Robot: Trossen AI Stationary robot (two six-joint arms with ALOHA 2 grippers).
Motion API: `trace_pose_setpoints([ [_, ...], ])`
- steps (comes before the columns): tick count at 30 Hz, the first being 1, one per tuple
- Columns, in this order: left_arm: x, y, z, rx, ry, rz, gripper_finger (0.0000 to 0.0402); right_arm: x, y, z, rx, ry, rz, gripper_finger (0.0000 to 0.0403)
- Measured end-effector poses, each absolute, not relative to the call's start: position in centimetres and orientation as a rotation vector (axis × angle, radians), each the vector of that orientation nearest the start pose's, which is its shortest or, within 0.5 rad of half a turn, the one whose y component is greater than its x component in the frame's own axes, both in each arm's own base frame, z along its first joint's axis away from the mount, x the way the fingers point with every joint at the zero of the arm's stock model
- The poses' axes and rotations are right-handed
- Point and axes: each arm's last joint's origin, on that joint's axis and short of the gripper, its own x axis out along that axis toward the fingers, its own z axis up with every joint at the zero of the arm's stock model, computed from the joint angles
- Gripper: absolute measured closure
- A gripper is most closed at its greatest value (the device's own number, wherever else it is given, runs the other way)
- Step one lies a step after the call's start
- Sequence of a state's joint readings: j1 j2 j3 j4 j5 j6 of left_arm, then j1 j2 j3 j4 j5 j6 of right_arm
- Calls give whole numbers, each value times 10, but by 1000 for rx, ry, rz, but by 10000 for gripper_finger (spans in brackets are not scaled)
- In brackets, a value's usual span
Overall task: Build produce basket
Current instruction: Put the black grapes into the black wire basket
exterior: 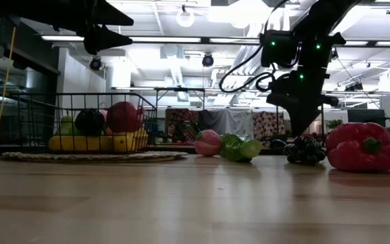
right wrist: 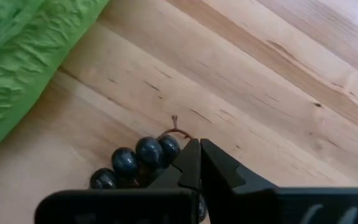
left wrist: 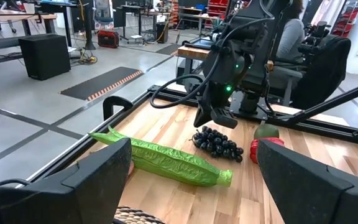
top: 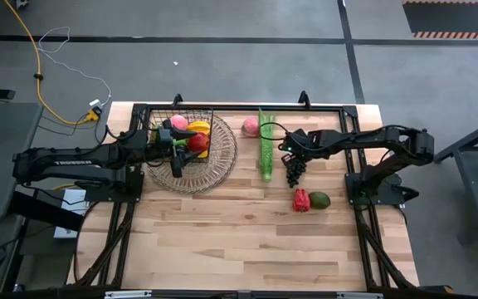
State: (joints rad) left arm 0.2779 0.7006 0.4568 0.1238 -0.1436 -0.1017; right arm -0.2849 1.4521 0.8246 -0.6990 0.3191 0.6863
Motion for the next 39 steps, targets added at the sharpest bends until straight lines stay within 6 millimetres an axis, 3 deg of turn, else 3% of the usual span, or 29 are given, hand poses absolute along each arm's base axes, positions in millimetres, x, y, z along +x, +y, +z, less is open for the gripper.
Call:
trace_pose_setpoints([
  [8,159,50,261,-109,99,427,67,236,-76,179,522,1092,-924,402],
  [13,159,50,261,-108,99,427,67,239,-65,179,423,1067,-950,395],
  [20,159,50,261,-109,103,427,67,245,-55,184,388,1030,-946,316],
  [28,159,50,261,-110,103,427,67,237,-49,181,532,1096,-982,217],
  [39,159,50,261,-111,102,427,67,238,-48,180,625,1082,-973,203],
])
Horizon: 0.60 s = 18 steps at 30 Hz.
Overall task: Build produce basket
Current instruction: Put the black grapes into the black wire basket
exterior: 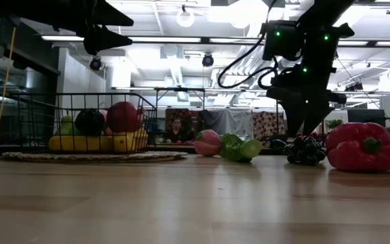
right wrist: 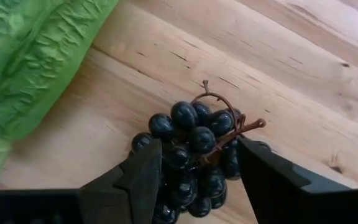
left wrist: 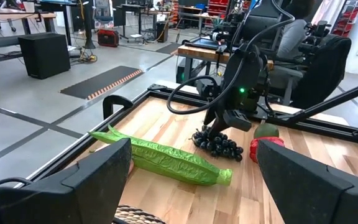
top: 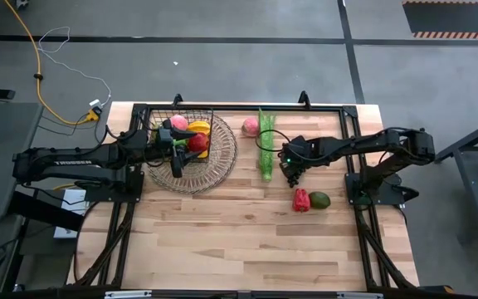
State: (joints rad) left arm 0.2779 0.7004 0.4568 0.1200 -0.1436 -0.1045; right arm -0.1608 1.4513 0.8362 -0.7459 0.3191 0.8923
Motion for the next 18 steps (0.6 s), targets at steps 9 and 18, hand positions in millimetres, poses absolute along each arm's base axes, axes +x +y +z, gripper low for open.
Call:
trace_pose_setpoints([
  [9,159,50,261,-127,101,428,67,243,-49,173,653,1080,-999,224],
  [18,161,50,259,-127,111,429,67,245,-59,163,666,1123,-998,242],
])
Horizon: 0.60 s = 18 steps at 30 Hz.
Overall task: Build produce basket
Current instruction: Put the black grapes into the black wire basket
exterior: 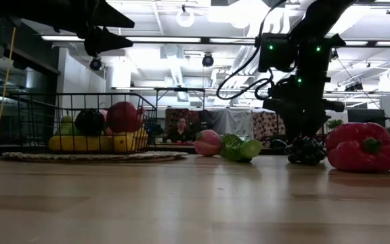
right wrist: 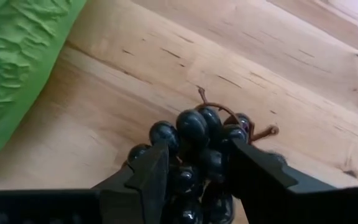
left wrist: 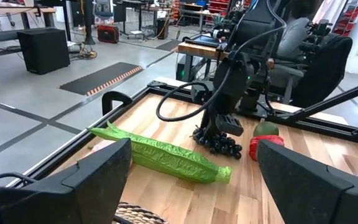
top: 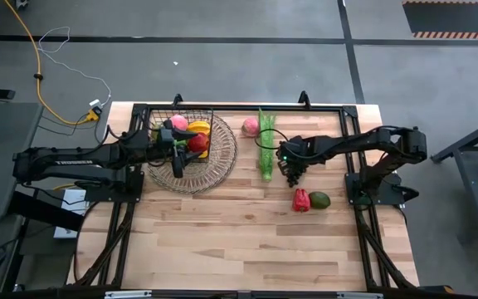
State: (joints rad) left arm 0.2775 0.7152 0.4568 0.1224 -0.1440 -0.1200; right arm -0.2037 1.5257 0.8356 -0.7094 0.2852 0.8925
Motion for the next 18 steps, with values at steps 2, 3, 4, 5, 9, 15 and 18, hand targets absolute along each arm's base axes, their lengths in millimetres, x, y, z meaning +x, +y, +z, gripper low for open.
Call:
trace_pose_setpoints([
  [2,161,50,258,-127,114,429,67,245,-59,163,664,1125,-997,242],
  [3,162,50,258,-127,116,429,67,245,-59,163,663,1126,-997,242],
  [4,162,50,258,-127,117,429,67,244,-59,163,662,1128,-997,242],
  [5,162,51,258,-127,117,429,67,244,-59,163,662,1130,-998,242],
  [9,162,51,258,-128,117,429,67,244,-59,163,654,1139,-995,245],
  [15,162,51,258,-127,117,429,67,243,-59,163,639,1149,-985,293],
  [18,162,51,258,-128,117,429,67,243,-59,163,628,1153,-983,328],
])
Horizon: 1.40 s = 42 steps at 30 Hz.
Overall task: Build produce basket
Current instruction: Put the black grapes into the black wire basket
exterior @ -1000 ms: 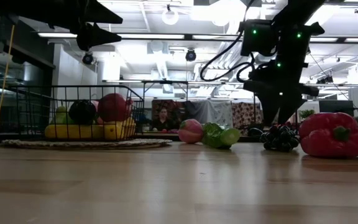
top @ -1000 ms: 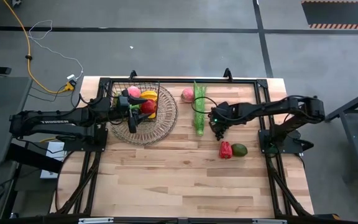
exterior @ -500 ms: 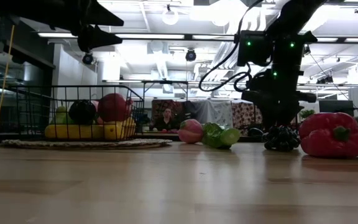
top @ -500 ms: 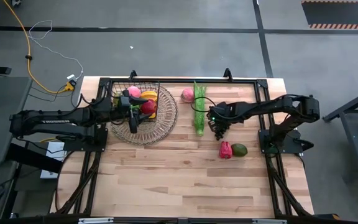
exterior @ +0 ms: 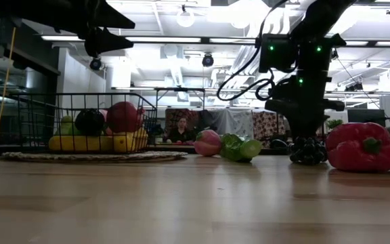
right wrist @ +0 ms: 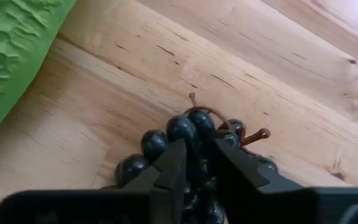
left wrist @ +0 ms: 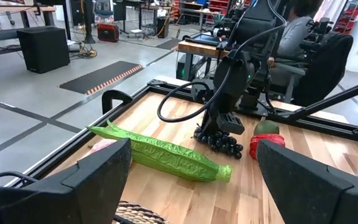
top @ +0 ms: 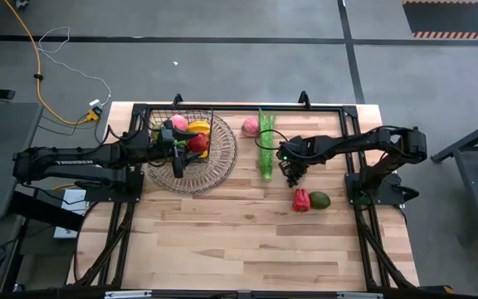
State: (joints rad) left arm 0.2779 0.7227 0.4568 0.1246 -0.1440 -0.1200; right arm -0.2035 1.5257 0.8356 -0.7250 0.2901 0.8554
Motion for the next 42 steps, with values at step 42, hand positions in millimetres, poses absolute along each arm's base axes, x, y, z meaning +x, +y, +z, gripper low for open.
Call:
trace_pose_setpoints([
  [42,162,51,258,-127,117,430,67,211,-12,202,471,1102,-1062,372],
])
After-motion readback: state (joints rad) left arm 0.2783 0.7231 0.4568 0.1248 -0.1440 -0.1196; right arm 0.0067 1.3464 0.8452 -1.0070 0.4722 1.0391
